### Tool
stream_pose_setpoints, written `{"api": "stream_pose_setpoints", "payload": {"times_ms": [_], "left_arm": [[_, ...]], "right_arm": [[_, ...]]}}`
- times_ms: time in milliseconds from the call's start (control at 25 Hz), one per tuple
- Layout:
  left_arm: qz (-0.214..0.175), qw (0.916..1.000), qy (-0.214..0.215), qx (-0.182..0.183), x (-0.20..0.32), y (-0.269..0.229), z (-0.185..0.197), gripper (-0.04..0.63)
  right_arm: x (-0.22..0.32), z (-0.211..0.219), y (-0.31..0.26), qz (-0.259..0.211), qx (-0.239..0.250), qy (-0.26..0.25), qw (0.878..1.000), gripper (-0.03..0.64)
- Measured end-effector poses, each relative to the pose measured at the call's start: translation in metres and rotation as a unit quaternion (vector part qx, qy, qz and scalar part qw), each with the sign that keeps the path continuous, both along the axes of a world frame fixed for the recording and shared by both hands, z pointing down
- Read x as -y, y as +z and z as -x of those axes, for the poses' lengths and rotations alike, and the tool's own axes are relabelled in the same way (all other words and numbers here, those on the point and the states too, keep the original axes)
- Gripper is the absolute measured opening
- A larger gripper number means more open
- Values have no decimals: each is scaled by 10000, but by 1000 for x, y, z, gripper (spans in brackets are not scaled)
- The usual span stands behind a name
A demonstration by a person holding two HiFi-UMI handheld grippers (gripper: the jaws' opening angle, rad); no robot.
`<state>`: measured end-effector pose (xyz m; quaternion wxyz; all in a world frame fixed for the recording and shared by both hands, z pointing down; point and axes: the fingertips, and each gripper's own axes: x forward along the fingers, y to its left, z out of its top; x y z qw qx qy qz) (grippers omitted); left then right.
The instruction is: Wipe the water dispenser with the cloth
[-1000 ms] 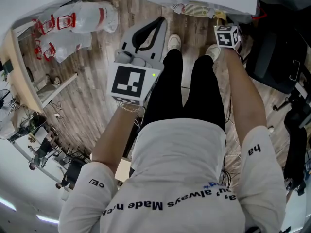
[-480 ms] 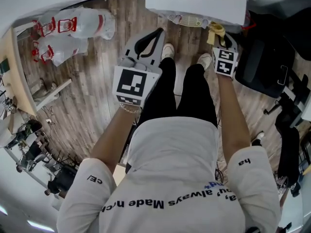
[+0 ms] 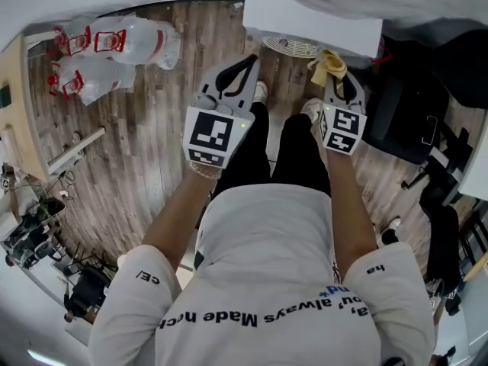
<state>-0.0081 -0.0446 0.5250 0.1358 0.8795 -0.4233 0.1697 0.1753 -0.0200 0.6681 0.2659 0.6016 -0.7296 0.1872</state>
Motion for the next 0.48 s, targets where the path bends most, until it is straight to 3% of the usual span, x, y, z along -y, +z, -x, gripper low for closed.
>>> {"api": "stream_pose_setpoints", "payload": {"times_ms": [480], "left_arm": [[-8, 9999, -142, -54, 5, -1, 33, 20]], "right_arm": [[14, 98, -24, -143, 331, -556, 9978, 91]]}}
